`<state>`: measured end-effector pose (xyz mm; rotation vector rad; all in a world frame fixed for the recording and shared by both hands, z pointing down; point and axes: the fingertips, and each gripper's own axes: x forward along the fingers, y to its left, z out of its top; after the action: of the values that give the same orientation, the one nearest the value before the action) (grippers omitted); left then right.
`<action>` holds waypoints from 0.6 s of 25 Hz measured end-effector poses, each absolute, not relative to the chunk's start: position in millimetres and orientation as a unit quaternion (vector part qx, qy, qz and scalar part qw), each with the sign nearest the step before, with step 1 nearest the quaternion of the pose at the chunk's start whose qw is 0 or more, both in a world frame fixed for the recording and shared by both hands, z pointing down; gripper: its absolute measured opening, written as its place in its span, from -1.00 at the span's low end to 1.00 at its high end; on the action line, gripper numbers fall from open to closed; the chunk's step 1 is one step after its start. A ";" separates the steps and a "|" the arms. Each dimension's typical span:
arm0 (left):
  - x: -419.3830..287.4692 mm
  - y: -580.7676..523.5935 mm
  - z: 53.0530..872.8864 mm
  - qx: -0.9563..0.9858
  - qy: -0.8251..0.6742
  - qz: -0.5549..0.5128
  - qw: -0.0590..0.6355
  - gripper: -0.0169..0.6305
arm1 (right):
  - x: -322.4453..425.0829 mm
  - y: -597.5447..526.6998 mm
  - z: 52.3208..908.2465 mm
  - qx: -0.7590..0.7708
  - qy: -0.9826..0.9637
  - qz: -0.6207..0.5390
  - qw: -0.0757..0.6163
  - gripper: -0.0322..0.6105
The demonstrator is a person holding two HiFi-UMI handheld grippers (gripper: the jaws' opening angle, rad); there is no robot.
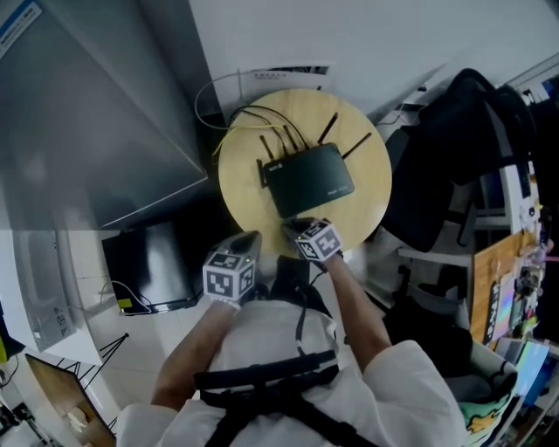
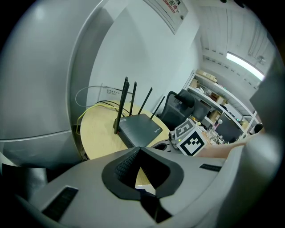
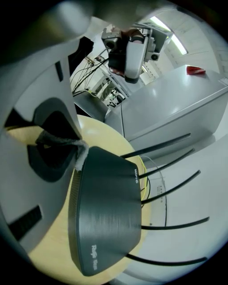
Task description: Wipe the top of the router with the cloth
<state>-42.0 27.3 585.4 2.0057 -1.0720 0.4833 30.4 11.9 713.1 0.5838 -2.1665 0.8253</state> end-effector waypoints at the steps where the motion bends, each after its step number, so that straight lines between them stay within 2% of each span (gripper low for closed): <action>1: -44.5 29.2 584.8 0.792 -0.423 0.191 0.396 -0.98 | 26.5 14.4 713.3 0.228 -0.842 0.322 0.367 -0.78; 8: -65.9 41.9 584.2 0.797 -0.418 0.197 0.389 -0.98 | -9.4 19.9 703.3 0.247 -0.849 0.318 0.341 -0.78; 15: -82.5 45.0 585.2 0.802 -0.412 0.197 0.386 -0.98 | -31.3 -2.1 687.6 0.347 -0.813 0.349 0.310 -0.78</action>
<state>-82.5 45.0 585.2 2.0424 -1.0489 0.5012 -31.3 -2.1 687.6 0.9173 -2.1485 0.9223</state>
